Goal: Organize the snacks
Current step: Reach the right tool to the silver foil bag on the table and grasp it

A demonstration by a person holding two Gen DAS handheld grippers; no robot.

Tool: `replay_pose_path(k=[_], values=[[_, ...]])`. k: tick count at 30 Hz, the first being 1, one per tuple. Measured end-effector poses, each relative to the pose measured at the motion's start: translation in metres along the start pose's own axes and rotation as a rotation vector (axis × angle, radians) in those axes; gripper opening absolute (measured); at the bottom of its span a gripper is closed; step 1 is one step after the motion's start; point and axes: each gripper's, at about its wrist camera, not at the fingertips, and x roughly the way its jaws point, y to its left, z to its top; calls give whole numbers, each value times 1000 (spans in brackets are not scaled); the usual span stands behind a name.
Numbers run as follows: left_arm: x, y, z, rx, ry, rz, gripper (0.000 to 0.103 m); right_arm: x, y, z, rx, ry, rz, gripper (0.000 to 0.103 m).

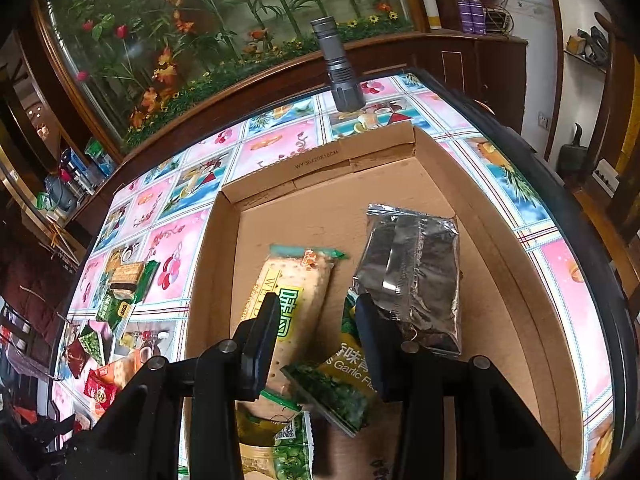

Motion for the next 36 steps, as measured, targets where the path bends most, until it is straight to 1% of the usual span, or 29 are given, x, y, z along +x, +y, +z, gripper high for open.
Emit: replay_pose_path(k=[8, 12, 19, 22, 25, 26, 28, 32, 34, 36], values=[[13, 4, 16, -132, -44, 52, 28, -12, 5, 1, -6, -39, 36, 42], [16, 7, 18, -175, -76, 50, 28, -17, 11, 0, -23, -56, 56, 42], [18, 7, 20, -180, -87, 51, 28, -21, 27, -4, -78, -63, 77, 42], [18, 7, 20, -182, -88, 47, 28, -25, 38, -9, -108, -63, 122, 42], [18, 7, 20, -183, -88, 46, 28, -28, 53, -22, -148, -28, 181, 42], [18, 7, 20, -185, -88, 45, 28, -29, 57, -26, -161, -24, 186, 42], [18, 7, 20, -186, -88, 45, 28, -35, 72, -42, -202, -1, 208, 42], [19, 7, 20, -181, -87, 47, 28, -50, 87, -74, -217, 40, 297, 42], [18, 6, 20, -177, -87, 45, 28, -63, 88, -89, -230, 29, 297, 42], [19, 6, 21, -176, -87, 44, 28, -76, 80, -99, -206, 24, 302, 42]])
